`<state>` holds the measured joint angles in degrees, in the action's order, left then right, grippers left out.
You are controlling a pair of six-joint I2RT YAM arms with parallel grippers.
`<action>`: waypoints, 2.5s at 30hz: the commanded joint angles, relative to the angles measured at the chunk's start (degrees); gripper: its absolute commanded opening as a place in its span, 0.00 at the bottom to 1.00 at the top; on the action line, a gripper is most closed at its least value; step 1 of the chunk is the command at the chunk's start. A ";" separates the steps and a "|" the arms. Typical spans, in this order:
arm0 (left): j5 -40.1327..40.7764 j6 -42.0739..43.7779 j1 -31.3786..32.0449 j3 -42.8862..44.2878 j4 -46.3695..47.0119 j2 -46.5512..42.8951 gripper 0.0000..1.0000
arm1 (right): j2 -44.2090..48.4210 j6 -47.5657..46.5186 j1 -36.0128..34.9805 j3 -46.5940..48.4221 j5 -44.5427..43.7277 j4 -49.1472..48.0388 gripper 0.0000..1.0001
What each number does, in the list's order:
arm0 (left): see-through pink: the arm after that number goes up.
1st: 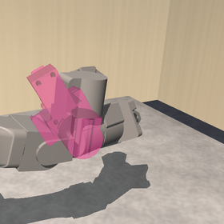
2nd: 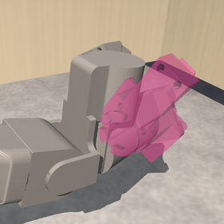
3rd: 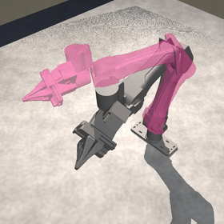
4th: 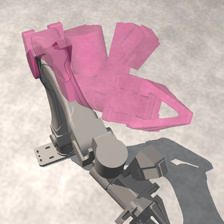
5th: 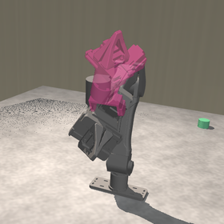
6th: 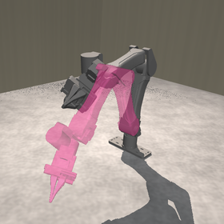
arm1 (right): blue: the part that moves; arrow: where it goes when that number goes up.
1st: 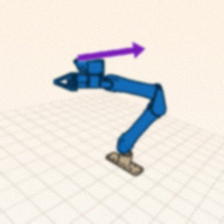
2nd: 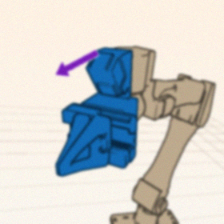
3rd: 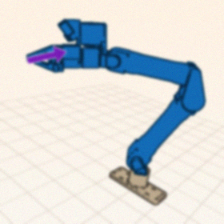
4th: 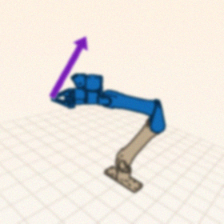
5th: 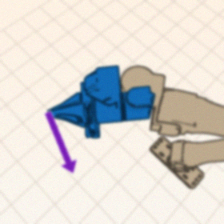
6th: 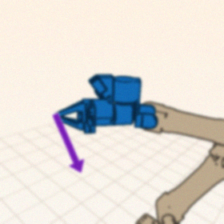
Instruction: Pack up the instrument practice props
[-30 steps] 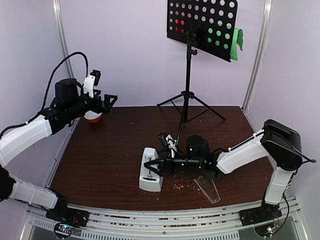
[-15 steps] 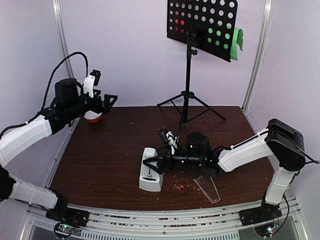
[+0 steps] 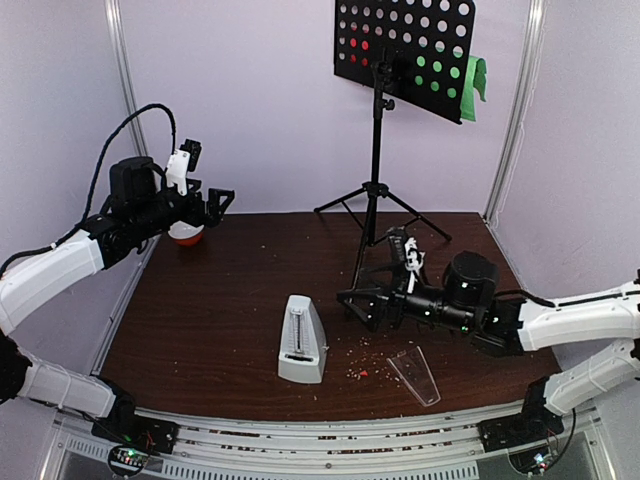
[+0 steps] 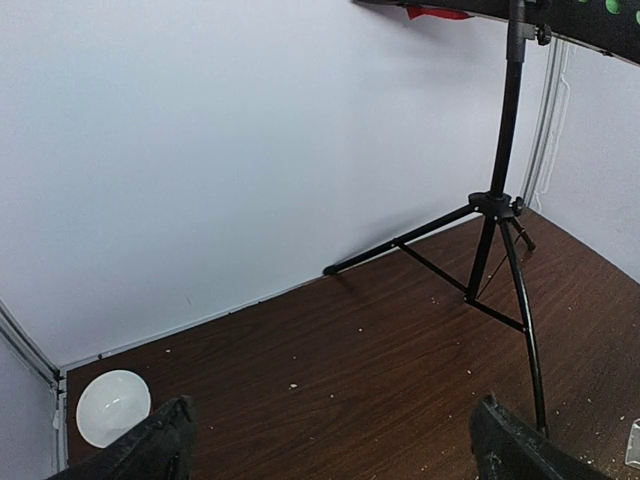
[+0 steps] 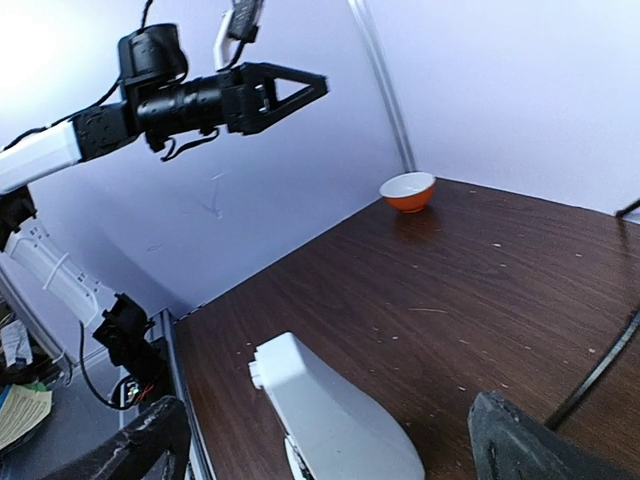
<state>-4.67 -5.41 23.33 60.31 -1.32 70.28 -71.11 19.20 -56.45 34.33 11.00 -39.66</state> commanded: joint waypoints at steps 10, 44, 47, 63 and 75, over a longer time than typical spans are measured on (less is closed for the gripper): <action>-1.10 0.86 -0.05 6.43 -5.93 0.62 0.98 | 26.45 19.23 0.89 -14.85 -34.48 23.09 1.00; 1.39 -20.60 35.89 -23.67 10.48 -5.94 0.96 | 20.71 36.42 12.22 -8.29 -48.96 34.04 1.00; 5.47 -20.77 36.34 -22.22 8.87 -2.78 0.96 | 19.30 37.54 12.19 -8.65 -47.83 33.14 1.00; 11.67 -21.05 39.42 -21.03 8.85 1.00 0.65 | 10.43 36.90 12.14 -6.72 -42.96 36.29 1.00; 10.07 -22.37 39.99 -22.60 9.86 -0.35 0.40 | 14.41 35.98 12.20 -8.82 -44.63 38.03 1.00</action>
<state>6.22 -26.70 62.85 38.04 4.64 71.16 -58.19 55.72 -44.58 26.44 -31.97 -4.25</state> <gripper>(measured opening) 0.418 0.999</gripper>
